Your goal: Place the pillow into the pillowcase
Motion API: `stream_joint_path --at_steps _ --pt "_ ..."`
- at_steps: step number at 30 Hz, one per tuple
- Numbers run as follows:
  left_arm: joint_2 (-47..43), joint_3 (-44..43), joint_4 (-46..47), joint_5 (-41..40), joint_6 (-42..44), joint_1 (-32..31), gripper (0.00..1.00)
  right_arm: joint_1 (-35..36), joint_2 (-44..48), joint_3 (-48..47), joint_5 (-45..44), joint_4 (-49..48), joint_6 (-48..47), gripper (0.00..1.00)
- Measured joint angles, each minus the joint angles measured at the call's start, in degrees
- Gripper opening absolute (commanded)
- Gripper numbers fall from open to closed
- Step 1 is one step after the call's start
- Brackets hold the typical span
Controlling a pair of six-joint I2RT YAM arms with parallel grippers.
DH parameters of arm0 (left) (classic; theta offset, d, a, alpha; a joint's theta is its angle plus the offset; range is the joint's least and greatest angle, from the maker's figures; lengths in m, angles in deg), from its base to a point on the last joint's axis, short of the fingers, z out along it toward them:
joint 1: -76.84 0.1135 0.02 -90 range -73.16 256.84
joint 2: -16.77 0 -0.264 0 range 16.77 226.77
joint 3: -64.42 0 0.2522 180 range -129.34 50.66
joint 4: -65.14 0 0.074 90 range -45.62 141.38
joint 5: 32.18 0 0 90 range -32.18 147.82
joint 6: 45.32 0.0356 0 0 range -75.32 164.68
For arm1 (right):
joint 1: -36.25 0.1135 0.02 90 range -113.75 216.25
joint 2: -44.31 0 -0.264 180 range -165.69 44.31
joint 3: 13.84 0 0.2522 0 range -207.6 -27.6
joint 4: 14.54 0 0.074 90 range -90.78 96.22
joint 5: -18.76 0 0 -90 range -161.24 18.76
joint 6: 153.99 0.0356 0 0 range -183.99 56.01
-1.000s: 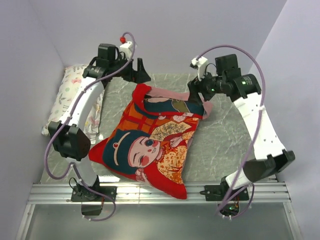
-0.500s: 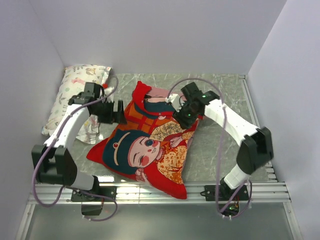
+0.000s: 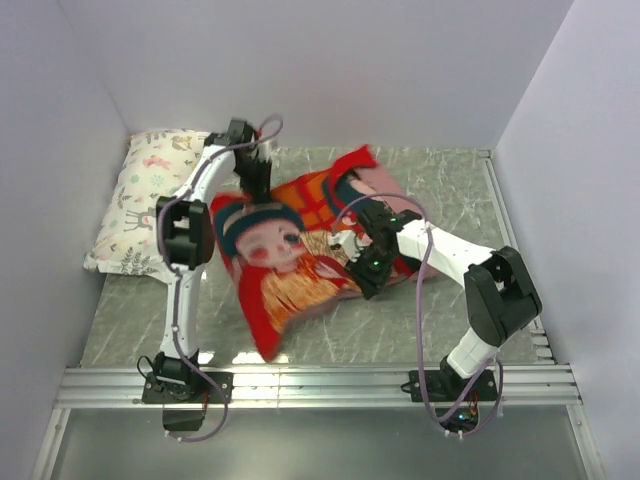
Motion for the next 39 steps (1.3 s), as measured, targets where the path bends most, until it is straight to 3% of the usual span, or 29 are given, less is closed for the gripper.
stream_joint_path --at_steps 2,3,6,9,11,15,18,24,29,31,34,39 --pt "8.35 -16.81 3.78 -1.09 1.01 -0.33 0.58 2.67 0.07 -1.16 4.46 0.87 1.18 0.48" --pt "9.7 -19.98 7.04 -2.25 1.75 -0.46 0.72 4.22 0.07 -2.23 6.93 1.51 1.88 0.5" --pt "5.07 -16.0 13.55 -3.54 3.3 -0.28 0.79 6.49 0.46 -6.51 12.41 2.75 4.94 0.61" --pt "-9.38 1.99 18.69 -2.58 3.72 0.44 0.79 1.55 4.39 -8.92 13.2 0.44 9.14 0.66" --pt "-19.76 13.09 21.62 -1.81 3.41 0.79 0.79 -2.73 8.61 -9.16 8.94 -2.47 12.37 0.69" --pt "-33.68 26.47 26.47 -1.64 2.6 -0.46 0.8 -5.42 10.47 -14.88 -1.88 -5.64 17.25 0.7" --pt "-34.86 29.75 29.55 -1.84 1.38 -2.56 0.82 -4.02 5.9 -20.85 -7.1 -7.76 20.39 0.71" --pt "-27.26 32.04 30.53 -5.4 0.26 -3.43 0.83 0.09 -8.52 -30.27 -16.61 -7.67 24.85 0.72" --pt "-24.55 32.15 31.08 -8.74 -0.9 -3.19 0.82 2.34 -17.92 -32.68 -24.74 -7.54 26.18 0.71" --pt "-24.55 32.15 31.32 -9.77 -1.25 -3.3 0.8 2.43 -19.96 -32.2 -28.39 -8.02 25.94 0.67" --pt "-23.61 32.15 31.8 -10.86 -2.16 -3.06 0.73 1.33 -20.24 -29.4 -31.43 -9.22 25.33 0.53" --pt "-20.24 31.98 32.59 -10.97 -4.04 -1.4 0.55 -3.21 -15.67 -22.29 -32.22 -13.64 22.82 0.15"
